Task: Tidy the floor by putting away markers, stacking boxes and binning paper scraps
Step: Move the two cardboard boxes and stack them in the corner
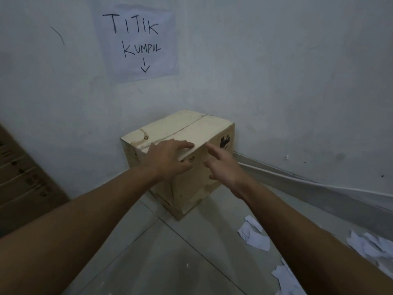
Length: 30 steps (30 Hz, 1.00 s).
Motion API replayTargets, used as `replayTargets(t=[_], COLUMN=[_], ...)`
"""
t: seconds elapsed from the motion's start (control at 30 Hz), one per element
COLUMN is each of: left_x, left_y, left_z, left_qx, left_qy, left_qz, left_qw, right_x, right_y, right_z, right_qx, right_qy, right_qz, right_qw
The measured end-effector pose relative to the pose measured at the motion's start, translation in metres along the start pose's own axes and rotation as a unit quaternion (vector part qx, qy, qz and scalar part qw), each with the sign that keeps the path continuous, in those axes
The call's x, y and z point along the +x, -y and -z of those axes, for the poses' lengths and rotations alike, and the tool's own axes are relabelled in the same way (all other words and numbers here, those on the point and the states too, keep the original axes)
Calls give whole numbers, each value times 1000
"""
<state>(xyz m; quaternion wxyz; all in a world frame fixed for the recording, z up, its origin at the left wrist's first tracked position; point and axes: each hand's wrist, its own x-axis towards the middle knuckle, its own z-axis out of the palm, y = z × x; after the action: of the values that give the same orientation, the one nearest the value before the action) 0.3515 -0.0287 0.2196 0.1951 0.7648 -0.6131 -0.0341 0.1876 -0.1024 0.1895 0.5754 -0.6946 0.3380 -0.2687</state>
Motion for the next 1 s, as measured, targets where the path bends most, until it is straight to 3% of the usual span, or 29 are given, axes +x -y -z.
replayTargets(t=[0.13,0.27,0.57,1.0], left_x=[-9,-14,14,32], left_y=[23,36,38,50], left_z=[-12,-20,-31,-33], left_qx=[34,-41,-83,-101], left_qy=[-68,-54,-73,-73], left_qz=[49,142,134,107], left_qw=[996,987,985,986], right_x=[8,18,41,50], right_y=[-9,-9,-20,-34], right_z=[-18,-27,-32,-37], right_qx=[-44,-18,-4,1], right_qy=[21,28,20,22], right_qz=[31,23,-13,0], right_qw=[998,999,1000,1000])
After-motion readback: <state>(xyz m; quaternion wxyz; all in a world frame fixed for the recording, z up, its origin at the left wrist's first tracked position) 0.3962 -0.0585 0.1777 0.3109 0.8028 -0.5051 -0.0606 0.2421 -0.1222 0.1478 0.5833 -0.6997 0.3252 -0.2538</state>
